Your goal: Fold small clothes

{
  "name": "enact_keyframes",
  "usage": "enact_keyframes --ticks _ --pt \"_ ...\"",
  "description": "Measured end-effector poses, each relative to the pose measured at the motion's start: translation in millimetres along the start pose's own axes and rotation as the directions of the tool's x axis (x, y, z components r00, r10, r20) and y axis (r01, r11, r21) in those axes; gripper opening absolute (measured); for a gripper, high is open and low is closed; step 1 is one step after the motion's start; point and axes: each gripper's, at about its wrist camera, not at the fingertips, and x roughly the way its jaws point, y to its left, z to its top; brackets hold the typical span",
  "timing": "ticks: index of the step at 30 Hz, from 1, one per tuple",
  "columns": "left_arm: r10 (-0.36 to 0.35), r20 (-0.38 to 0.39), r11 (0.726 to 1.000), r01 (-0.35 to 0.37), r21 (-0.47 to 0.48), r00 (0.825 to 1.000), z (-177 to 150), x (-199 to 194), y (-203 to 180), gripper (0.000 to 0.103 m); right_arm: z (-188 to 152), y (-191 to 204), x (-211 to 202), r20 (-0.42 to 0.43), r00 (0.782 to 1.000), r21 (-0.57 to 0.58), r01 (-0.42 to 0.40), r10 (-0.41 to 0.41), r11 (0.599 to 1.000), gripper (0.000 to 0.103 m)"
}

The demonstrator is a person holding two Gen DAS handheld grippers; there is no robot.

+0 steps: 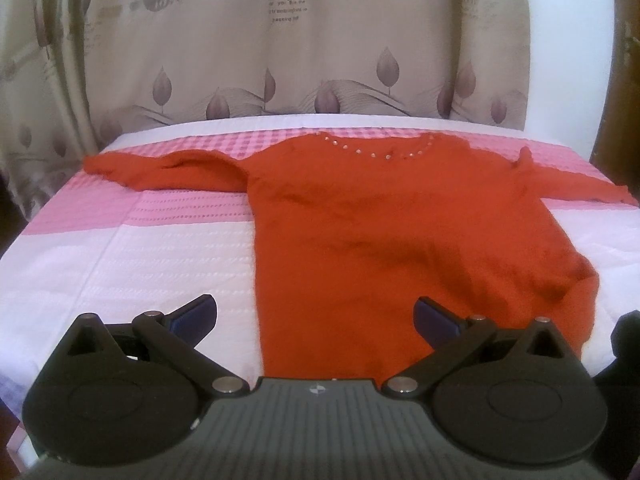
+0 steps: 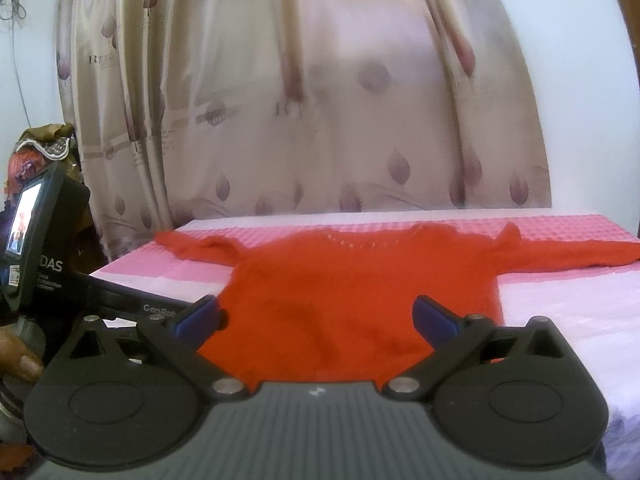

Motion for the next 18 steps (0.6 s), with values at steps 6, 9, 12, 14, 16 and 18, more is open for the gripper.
enact_keyframes --ticks 6,9,12,14,16,18 --pt "0.003 -0.009 1.0 -0.003 -0.004 1.0 -2 3 7 0.103 0 0 3 -0.012 1.0 0.008 -0.002 0.002 1.0 0.103" --pt "0.004 -0.015 1.0 -0.004 -0.008 1.0 1 8 10 0.103 -2 0 5 -0.022 1.0 0.011 -0.003 0.003 1.0 0.103" --pt "0.006 -0.027 0.999 -0.007 -0.031 1.0 6 16 26 0.103 -3 -1 9 -0.036 0.999 0.014 0.0 0.001 1.0 0.103" --pt "0.009 -0.035 0.998 -0.011 -0.064 0.999 13 23 42 0.103 -5 -2 12 -0.044 0.999 0.022 0.0 0.001 1.0 0.103" --pt "0.003 -0.043 0.996 -0.007 -0.093 0.999 22 31 65 0.103 -6 -3 16 -0.057 0.998 0.029 0.001 0.001 1.0 0.103" --pt "0.007 -0.04 0.992 -0.012 -0.128 0.999 30 40 92 0.103 -8 -5 21 -0.071 0.997 0.035 0.001 0.001 0.999 0.103"
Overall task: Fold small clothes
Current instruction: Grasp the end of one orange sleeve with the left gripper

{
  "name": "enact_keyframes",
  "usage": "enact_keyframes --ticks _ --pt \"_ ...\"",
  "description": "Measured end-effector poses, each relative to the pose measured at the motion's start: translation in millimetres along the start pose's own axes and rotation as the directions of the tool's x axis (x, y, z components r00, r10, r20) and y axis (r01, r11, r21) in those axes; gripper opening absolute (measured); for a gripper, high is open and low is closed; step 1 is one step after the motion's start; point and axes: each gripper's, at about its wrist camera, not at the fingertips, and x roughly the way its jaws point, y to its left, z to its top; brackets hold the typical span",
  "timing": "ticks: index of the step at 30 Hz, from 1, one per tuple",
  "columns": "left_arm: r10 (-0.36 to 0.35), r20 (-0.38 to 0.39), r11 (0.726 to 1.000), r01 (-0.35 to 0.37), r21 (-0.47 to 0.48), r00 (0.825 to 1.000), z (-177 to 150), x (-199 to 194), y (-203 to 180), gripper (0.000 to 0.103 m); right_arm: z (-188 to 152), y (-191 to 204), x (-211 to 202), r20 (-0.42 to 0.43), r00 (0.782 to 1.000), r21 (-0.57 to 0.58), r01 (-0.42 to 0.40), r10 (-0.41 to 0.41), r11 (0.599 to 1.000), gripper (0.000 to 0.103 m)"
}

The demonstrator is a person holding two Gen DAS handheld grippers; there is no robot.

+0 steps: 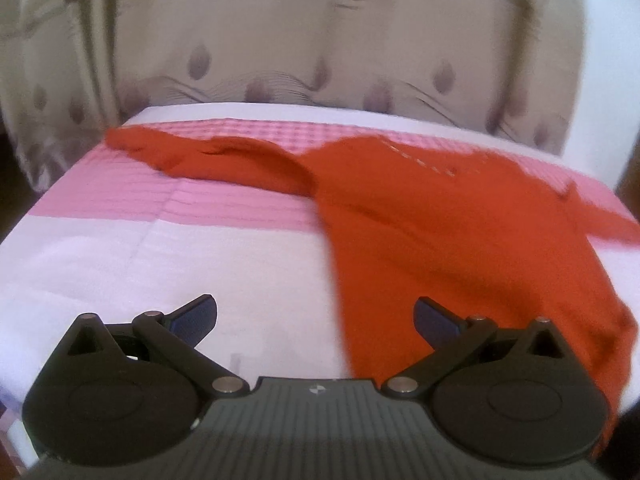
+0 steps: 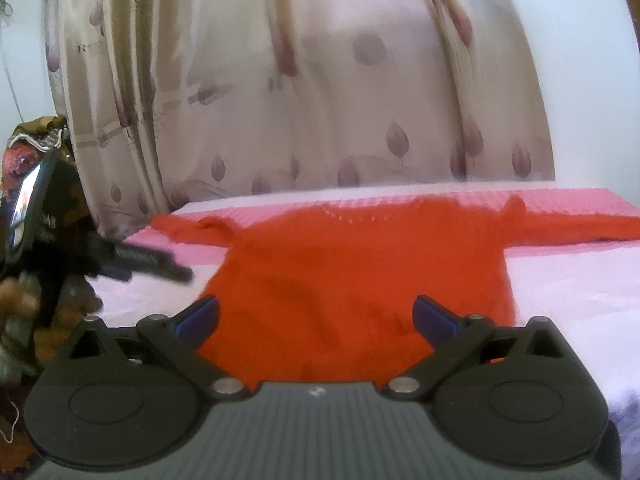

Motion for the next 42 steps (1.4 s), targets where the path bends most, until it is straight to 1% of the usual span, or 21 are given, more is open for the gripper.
enact_keyframes --ticks 4,7,10,12,14,17,19,21,22,24,28,29,30,31,32,33,34,36,38,41,42 --pt "0.041 0.027 0.996 -0.039 -0.078 0.999 36 22 62 0.103 -2 -3 10 -0.03 1.0 0.007 -0.002 0.002 1.0 0.103" --pt "0.096 0.034 0.985 -0.09 -0.146 0.995 73 50 121 0.103 -3 -4 18 -0.052 0.999 0.012 -0.003 0.004 1.0 0.103" --pt "0.121 0.006 0.963 -0.116 -0.244 0.993 112 81 177 0.097 -4 -4 27 -0.072 0.997 0.007 -0.004 0.005 1.0 0.103" --pt "0.126 -0.009 0.946 -0.122 -0.301 0.992 138 104 211 0.098 -4 -5 35 -0.094 0.996 0.003 -0.003 0.004 1.0 0.103" --pt "0.095 -0.035 0.943 -0.102 -0.317 0.995 167 132 241 0.097 -6 -5 44 -0.123 0.992 0.004 0.003 -0.002 1.0 0.103" --pt "0.099 -0.085 0.934 -0.122 -0.337 0.991 192 163 267 0.096 -10 -6 57 -0.163 0.986 0.002 0.014 -0.014 1.0 0.103" --pt "0.108 -0.128 0.929 -0.146 -0.341 0.986 205 186 277 0.095 -11 -5 64 -0.186 0.982 0.0 0.025 -0.024 1.0 0.103" --pt "0.115 -0.173 0.927 -0.168 -0.334 0.978 213 206 284 0.089 -11 -5 69 -0.201 0.979 -0.002 0.032 -0.032 0.999 0.103" --pt "0.12 -0.206 0.924 -0.185 -0.336 0.971 215 217 287 0.084 -10 -5 71 -0.204 0.978 -0.004 0.034 -0.034 0.999 0.103" --pt "0.116 -0.25 0.915 -0.201 -0.349 0.961 218 234 295 0.081 -9 -4 75 -0.208 0.977 -0.012 0.035 -0.037 0.999 0.103" --pt "0.102 -0.261 0.897 -0.202 -0.393 0.96 221 251 306 0.08 -6 -2 83 -0.228 0.973 -0.023 0.031 -0.035 0.999 0.103" --pt "0.097 -0.262 0.893 -0.2 -0.402 0.96 221 255 307 0.076 -6 -1 85 -0.236 0.971 -0.026 0.031 -0.037 0.999 0.103" --pt "0.103 -0.259 0.891 -0.205 -0.406 0.96 220 255 306 0.066 -7 -1 86 -0.242 0.969 -0.029 0.033 -0.039 0.999 0.103" --pt "0.121 -0.255 0.891 -0.219 -0.398 0.959 220 255 304 0.034 -8 -1 88 -0.247 0.968 -0.031 0.034 -0.04 0.999 0.103" --pt "0.123 -0.259 0.893 -0.221 -0.391 0.958 219 253 303 0.017 -8 -1 89 -0.253 0.967 -0.03 0.033 -0.04 0.999 0.103" --pt "0.112 -0.253 0.892 -0.21 -0.402 0.961 219 253 303 0.014 -8 -1 90 -0.255 0.966 -0.028 0.033 -0.039 0.999 0.103" --pt "0.11 -0.237 0.887 -0.202 -0.415 0.965 218 246 302 0.011 -8 -2 90 -0.256 0.966 -0.026 0.033 -0.039 0.999 0.103" --pt "0.12 -0.194 0.888 -0.193 -0.418 0.974 219 234 298 0.011 -7 -2 89 -0.253 0.967 -0.022 0.029 -0.034 0.999 0.103" --pt "0.127 -0.141 0.887 -0.176 -0.426 0.982 215 208 293 0.011 -6 0 87 -0.246 0.969 -0.026 0.025 -0.031 0.999 0.103" --pt "0.081 -0.055 0.881 -0.097 -0.463 0.995 203 165 293 0.011 -5 1 84 -0.237 0.971 -0.029 0.017 -0.024 0.999 0.103" --pt "0.081 -0.031 0.879 -0.086 -0.468 0.996 197 152 294 0.011 -5 1 83 -0.235 0.972 -0.027 0.017 -0.023 0.999 0.103"
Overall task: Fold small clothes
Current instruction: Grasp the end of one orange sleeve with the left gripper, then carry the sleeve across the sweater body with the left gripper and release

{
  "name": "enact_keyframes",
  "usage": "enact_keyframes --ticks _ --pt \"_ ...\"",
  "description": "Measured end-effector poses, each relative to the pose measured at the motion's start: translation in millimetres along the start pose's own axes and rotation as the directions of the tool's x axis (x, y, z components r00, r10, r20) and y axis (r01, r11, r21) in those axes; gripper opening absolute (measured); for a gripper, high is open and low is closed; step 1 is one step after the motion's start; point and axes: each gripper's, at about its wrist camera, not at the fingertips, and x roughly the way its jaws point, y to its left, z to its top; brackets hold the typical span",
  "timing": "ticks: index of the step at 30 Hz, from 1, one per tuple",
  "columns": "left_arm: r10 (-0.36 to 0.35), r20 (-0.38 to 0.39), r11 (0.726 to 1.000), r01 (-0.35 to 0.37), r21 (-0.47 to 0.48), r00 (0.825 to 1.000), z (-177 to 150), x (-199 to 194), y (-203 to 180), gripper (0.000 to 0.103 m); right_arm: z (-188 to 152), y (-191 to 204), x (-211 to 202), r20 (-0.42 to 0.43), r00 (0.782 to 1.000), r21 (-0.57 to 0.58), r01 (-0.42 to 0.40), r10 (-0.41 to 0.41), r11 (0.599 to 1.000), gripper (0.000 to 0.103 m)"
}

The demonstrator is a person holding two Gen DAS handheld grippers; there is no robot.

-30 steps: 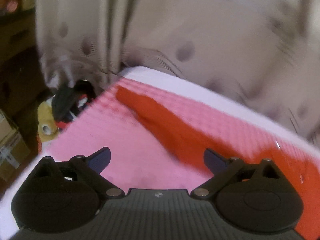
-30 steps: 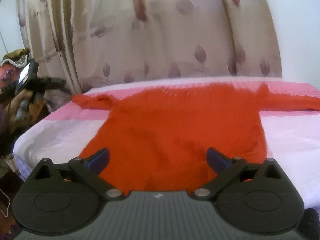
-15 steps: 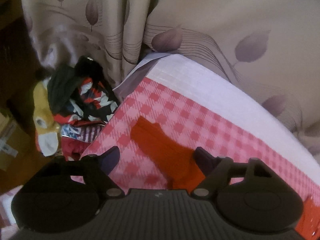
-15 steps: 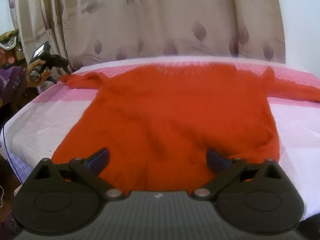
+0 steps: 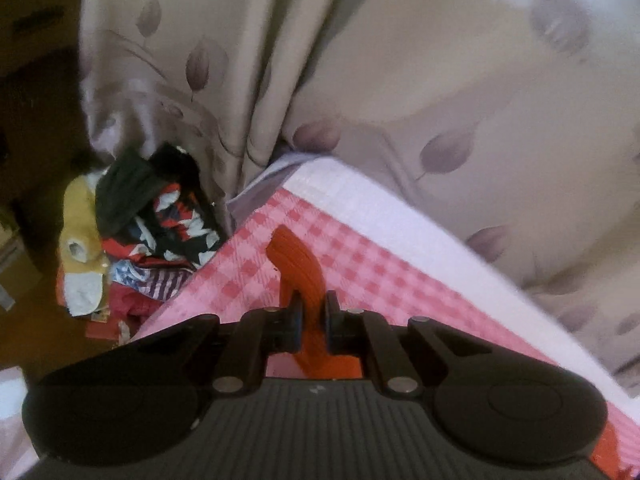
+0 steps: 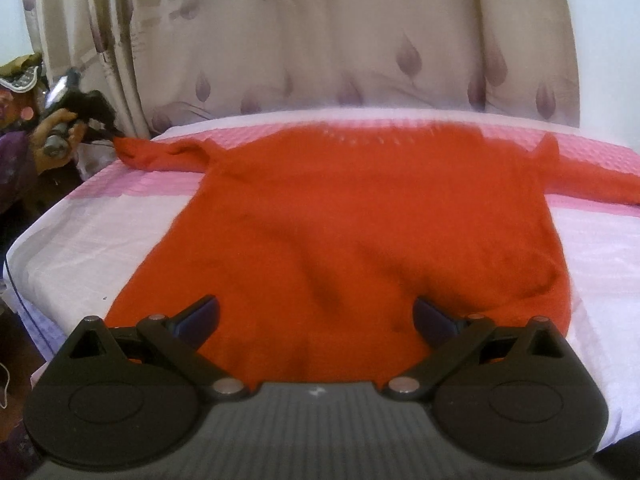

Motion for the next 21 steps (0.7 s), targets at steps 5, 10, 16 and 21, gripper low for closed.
enact_keyframes --ticks 5,10,16,21 --pt "-0.166 0.186 0.985 0.173 -0.019 0.968 -25 -68 47 0.012 -1 3 -5 0.005 1.0 0.006 -0.024 0.024 1.0 0.103" --pt "-0.131 0.093 0.991 0.133 -0.022 0.987 -53 -76 95 0.012 -4 7 -13 0.024 0.999 -0.009 -0.04 0.04 0.999 0.103" --pt "-0.103 0.078 0.994 0.105 -0.017 0.992 -73 -87 118 0.034 -4 10 -17 0.031 0.998 -0.01 -0.055 0.055 0.998 0.103" --pt "-0.146 0.122 0.988 0.151 -0.034 0.982 -88 -115 121 0.094 -5 15 -24 0.044 0.998 -0.018 -0.051 0.052 0.999 0.103"
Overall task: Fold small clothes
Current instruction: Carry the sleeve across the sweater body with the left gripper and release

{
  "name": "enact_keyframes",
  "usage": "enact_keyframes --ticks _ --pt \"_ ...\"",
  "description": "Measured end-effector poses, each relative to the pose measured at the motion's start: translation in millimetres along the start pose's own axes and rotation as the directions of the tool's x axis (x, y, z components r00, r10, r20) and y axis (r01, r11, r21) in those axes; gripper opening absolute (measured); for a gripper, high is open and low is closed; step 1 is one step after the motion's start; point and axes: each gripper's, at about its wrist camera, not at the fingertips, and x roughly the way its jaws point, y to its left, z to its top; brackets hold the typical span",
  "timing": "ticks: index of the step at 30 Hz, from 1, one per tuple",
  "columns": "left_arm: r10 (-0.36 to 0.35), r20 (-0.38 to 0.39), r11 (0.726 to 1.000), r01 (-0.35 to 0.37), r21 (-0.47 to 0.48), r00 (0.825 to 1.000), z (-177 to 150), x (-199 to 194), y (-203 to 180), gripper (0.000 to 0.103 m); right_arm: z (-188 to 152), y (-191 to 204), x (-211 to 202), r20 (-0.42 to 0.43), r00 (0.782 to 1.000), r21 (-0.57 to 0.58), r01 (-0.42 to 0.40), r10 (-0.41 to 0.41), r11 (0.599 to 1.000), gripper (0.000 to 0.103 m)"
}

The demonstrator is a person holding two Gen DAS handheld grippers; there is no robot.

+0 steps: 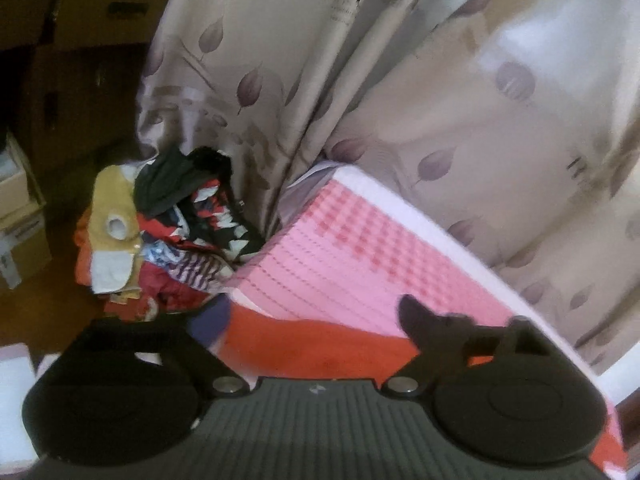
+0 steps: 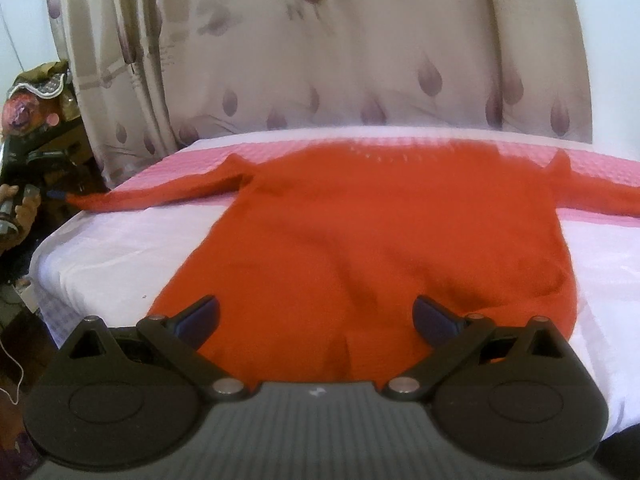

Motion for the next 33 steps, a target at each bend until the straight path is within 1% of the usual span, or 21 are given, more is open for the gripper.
enact_keyframes --ticks 2,4,6,9,12,13,14,15,16,17,18,19,20,22,24,25,28,30,31,32,33 --pt "-0.009 -0.021 1.0 0.008 -0.012 1.0 -2 -5 4 0.102 -1 -1 0 -0.002 1.0 0.008 -0.001 0.001 1.0 0.103" --pt "-0.003 -0.058 1.0 0.001 -0.021 0.998 -3 -3 6 0.102 -1 -1 0 -0.005 1.0 0.01 -0.004 0.004 1.0 0.103" --pt "0.026 -0.12 0.999 -0.03 -0.031 0.992 -6 5 7 0.102 -1 0 0 -0.009 1.0 0.005 -0.012 0.012 1.0 0.103" --pt "-0.001 -0.19 0.998 -0.012 -0.063 0.982 -13 16 8 0.101 -1 2 -1 -0.007 1.0 -0.008 -0.023 0.023 1.0 0.103" --pt "0.029 -0.215 0.996 -0.046 -0.075 0.976 -20 32 4 0.1 -2 5 -1 -0.009 1.0 -0.019 -0.023 0.023 1.0 0.103" --pt "0.048 -0.181 0.996 -0.061 -0.065 0.982 -22 36 1 0.096 -2 6 -1 -0.011 1.0 -0.021 -0.023 0.022 1.0 0.103" --pt "0.062 -0.15 0.997 -0.069 -0.042 0.987 -22 37 -2 0.067 -1 6 -2 -0.012 1.0 -0.021 -0.023 0.022 1.0 0.103" --pt "0.073 -0.154 0.997 -0.076 -0.016 0.985 -22 42 -6 0.038 -1 6 -3 -0.01 1.0 -0.021 -0.021 0.021 1.0 0.103" --pt "0.091 -0.188 0.996 -0.092 0.002 0.978 -22 49 -8 0.008 -1 5 -4 -0.008 1.0 -0.021 -0.02 0.02 1.0 0.103" --pt "0.108 -0.183 0.993 -0.115 -0.026 0.977 -25 49 -7 0.006 0 5 -6 -0.001 1.0 -0.02 -0.017 0.017 1.0 0.103" --pt "0.112 -0.146 0.992 -0.12 -0.046 0.983 -26 44 -8 0.006 0 4 -7 0.004 1.0 -0.016 -0.015 0.015 1.0 0.103" --pt "0.128 -0.108 0.99 -0.133 -0.037 0.986 -27 36 -12 0.006 0 3 -8 0.008 1.0 -0.012 -0.013 0.013 1.0 0.103" --pt "0.145 -0.061 0.989 -0.147 -0.02 0.988 -28 24 -16 0.006 0 2 -9 0.013 1.0 -0.005 -0.011 0.011 1.0 0.103" --pt "0.166 0.015 0.985 -0.166 -0.038 0.986 -32 -1 -18 0.006 0 -3 -12 0.022 1.0 0.017 -0.009 0.009 1.0 0.103" --pt "0.183 0.036 0.981 -0.18 -0.065 0.982 -39 -16 -15 0.006 -1 -10 -12 0.025 1.0 0.048 -0.015 0.014 0.999 0.103" --pt "0.208 0.033 0.977 -0.206 -0.054 0.977 -45 -19 -14 0.006 -1 -12 -11 0.024 1.0 0.063 -0.017 0.016 0.998 0.103" --pt "0.235 -0.008 0.972 -0.234 0.028 0.972 -57 -8 -17 0.01 -2 -25 -11 0.029 0.999 0.121 -0.039 0.036 0.992 0.103" --pt "0.262 0.016 0.964 -0.262 0.052 0.965 -63 -11 -18 0.021 -1 -35 -16 0.044 0.998 0.158 -0.045 0.039 0.986 0.103" --pt "0.272 0.045 0.961 -0.274 0.048 0.961 -64 -17 -18 0.04 0 -42 -21 0.059 0.998 0.174 -0.039 0.029 0.984 0.103" --pt "0.29 0.096 0.955 -0.294 0.035 0.952 -66 -28 -18 0.069 1 -50 -28 0.075 0.997 0.183 -0.027 0.013 0.983 0.103" --pt "0.311 0.143 0.948 -0.317 0.023 0.94 -66 -39 -19 0.084 2 -57 -35 0.09 0.996 0.191 -0.01 -0.007 0.981 0.103"
